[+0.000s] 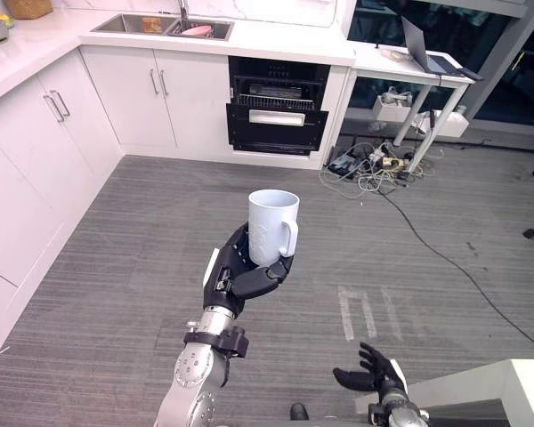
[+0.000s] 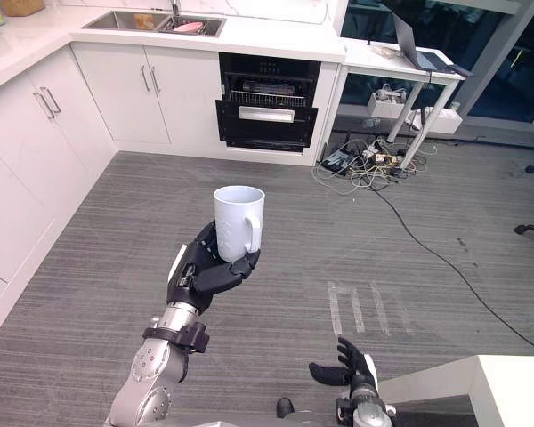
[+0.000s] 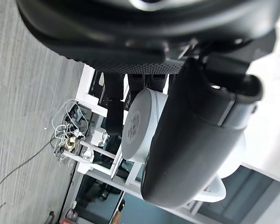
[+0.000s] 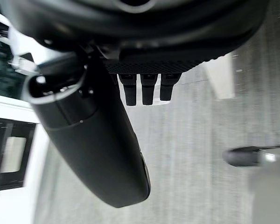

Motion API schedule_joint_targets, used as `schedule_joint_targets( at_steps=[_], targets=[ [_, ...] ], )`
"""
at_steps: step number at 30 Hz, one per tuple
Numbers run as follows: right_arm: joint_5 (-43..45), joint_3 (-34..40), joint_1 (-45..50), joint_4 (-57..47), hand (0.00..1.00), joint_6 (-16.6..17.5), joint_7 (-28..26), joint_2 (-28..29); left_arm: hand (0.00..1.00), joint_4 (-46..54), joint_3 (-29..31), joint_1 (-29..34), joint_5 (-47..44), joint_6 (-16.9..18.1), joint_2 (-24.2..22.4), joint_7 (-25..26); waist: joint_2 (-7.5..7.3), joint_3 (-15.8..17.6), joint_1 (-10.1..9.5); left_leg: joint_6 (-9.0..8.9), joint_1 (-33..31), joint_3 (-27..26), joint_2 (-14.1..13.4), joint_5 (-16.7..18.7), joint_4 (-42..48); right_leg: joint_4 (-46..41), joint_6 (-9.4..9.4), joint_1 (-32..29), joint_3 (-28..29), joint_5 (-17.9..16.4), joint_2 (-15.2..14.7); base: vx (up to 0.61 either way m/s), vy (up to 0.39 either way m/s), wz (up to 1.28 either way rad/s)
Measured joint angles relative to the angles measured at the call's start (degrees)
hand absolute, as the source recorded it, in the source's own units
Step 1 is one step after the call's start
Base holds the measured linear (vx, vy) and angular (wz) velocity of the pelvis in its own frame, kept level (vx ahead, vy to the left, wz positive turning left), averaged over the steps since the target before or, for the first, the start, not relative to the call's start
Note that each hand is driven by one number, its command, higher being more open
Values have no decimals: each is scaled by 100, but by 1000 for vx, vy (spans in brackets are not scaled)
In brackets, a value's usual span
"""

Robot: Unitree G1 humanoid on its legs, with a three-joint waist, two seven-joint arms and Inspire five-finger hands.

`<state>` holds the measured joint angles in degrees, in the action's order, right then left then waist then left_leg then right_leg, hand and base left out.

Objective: Walk over to the sink, pick up the cup, carry it to the dishwasher, place the cup inside the dishwasher, then close the dishwasher door

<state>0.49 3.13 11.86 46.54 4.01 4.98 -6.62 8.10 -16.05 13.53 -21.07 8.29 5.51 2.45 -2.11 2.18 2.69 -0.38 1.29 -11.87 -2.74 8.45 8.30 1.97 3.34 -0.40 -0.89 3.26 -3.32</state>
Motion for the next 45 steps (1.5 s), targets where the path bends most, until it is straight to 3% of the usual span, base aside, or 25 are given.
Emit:
schedule_joint_targets(
  at_steps=[4,8,10,13,15,17,19,21,23,24,25,26,28,29,30,31,33,36,37,38,39,40,41,44,45],
  targets=[
    [50,2,-54,221,90,-44,59,23,30,-213,262,-33,36,0,-29,214,35,47,-36,-154,-122,-121,-190,9,54,195,-95,30,-912,76,-30,6,-91,6],
    [41,1,-404,84,90,-95,274,-25,30,-126,379,-51,82,2,-118,348,33,207,-160,-161,-250,-506,-385,157,285,56,-59,-56,-969,-58,33,-2,-67,6],
    [31,-2,-591,-287,90,-90,322,-52,30,35,425,-39,87,4,-189,400,49,261,-231,-114,-413,-505,-397,371,561,-684,-68,-424,-973,-523,-53,20,46,1],
    [-9,3,-629,-994,90,-40,420,-127,30,382,453,28,93,20,-250,421,-60,449,-158,99,-353,-187,-20,836,892,-2800,32,-1000,-1121,-1378,-725,73,122,48],
    [-11,-20,-651,-1205,90,-9,432,-180,30,447,431,26,106,52,-223,474,2,533,-134,290,-121,-21,149,924,870,-4313,-163,-1650,-778,-1323,-934,211,160,53],
    [-10,-27,-645,-1294,90,6,424,-35,30,462,461,24,186,169,-145,543,66,601,-130,346,122,225,160,1113,818,-4455,-70,-2083,-453,-1693,-605,319,93,54],
    [-8,-30,-647,-1418,90,7,424,3,30,458,417,10,188,204,-122,596,128,650,-23,355,326,522,146,1187,646,-3783,3,-2343,-331,-1633,-264,401,-4,80],
    [-6,-17,-647,-1628,90,6,433,-39,30,443,350,-73,187,207,-126,610,163,729,132,243,590,845,99,1188,449,-2774,44,-2563,-112,-1230,60,533,-95,107],
    [-9,-11,-575,-1961,90,8,447,-156,30,306,209,-275,189,210,-151,614,264,830,258,51,851,1244,63,1287,313,-1903,78,-2527,230,-47,281,617,-171,103],
    [-11,-13,-574,-2131,90,12,446,-330,30,161,94,-407,189,203,-237,629,555,882,269,-55,969,1440,-115,1344,273,-2100,-39,-2457,224,235,403,617,-188,76],
    [-12,5,-680,-2238,90,11,444,-361,30,99,30,-508,191,195,-276,620,654,906,247,-303,978,1501,-208,1178,343,-2527,-148,-2511,155,-133,401,602,-188,58],
    [-12,6,-700,-2254,90,11,444,-358,30,21,-30,-559,191,187,-268,610,653,906,253,-406,995,1516,-202,1034,457,-2780,-177,-2508,104,-333,346,570,-177,73],
    [-13,-20,-390,-2569,90,14,443,-380,30,-167,-284,-572,184,137,-462,583,645,917,423,-805,710,1218,-261,205,2004,-3558,-298,-2115,-482,-896,33,606,-245,119],
    [-15,-53,-212,-2758,90,18,442,-343,30,-110,-332,-503,182,140,-509,564,636,896,381,-782,463,892,-409,-122,2731,-3305,-304,-1819,-570,-931,40,477,-242,92],
    [-13,-163,101,-3118,90,44,465,-259,30,42,-366,-392,179,158,-550,450,554,917,246,-542,1,128,-943,-238,4156,-2798,-309,-1129,-556,-1368,103,452,-232,20],
    [-12,-229,131,-3222,90,46,487,-249,30,117,-375,-341,172,207,-647,422,753,897,73,-262,-499,-255,-1473,86,5149,-2584,-400,-784,-562,-1466,363,378,-116,0],
    [-3,-232,84,-3225,90,44,521,-66,30,124,-408,-363,172,202,-625,354,672,913,-50,-35,-1288,-525,-1645,546,5619,-2147,-426,-228,-601,-1538,391,522,-64,4],
    [-1,-232,14,-2983,90,66,496,57,30,29,-402,-288,170,193,-504,297,363,935,-178,60,-1985,-871,-1374,951,4413,-1483,-402,569,-568,-1523,68,566,6,7],
    [-1,-201,-79,-2796,90,66,497,25,30,-2,-400,-276,169,173,-436,263,305,947,-200,-41,-2194,-707,-1056,874,3398,-1293,-400,818,-537,-1522,-102,494,142,-14],
    [-2,-177,-206,-2566,90,66,498,-16,30,-3,-397,-260,171,166,-395,248,307,947,-218,-224,-2300,-367,-733,437,2124,-1196,-399,989,-450,-1523,-233,499,184,-27],
    [-2,-176,-261,-2441,90,66,496,-71,30,-1,-393,-246,172,165,-390,248,330,934,-245,-286,-2286,-188,-631,142,1467,-1156,-381,1067,-355,-1534,-261,622,300,-55],
    [-1,-168,-279,-2277,90,65,499,-114,30,11,-410,-230,177,161,-385,247,402,896,-326,-433,-2188,66,-569,-733,740,-1090,-227,1247,-100,-1625,-246,539,319,-72],
    [-1,-211,-291,-2130,90,62,498,-81,30,11,-376,-214,179,151,-370,264,311,904,-355,-7,-2060,78,-487,-1183,969,-1095,-119,1444,172,-1691,-387,527,330,-61],
    [-7,-239,-246,-2113,90,58,483,-12,30,25,-307,-245,191,94,-325,277,112,903,-251,166,-2194,-61,-394,-205,2022,-1874,-11,1303,698,-1614,-589,481,297,-28],
    [-11,-236,-241,-2108,90,58,486,-3,30,39,-342,-239,198,83,-249,280,18,867,-286,186,-2046,-287,-366,163,2164,-2897,335,855,915,-1560,-700,429,248,-54]
  ],
)
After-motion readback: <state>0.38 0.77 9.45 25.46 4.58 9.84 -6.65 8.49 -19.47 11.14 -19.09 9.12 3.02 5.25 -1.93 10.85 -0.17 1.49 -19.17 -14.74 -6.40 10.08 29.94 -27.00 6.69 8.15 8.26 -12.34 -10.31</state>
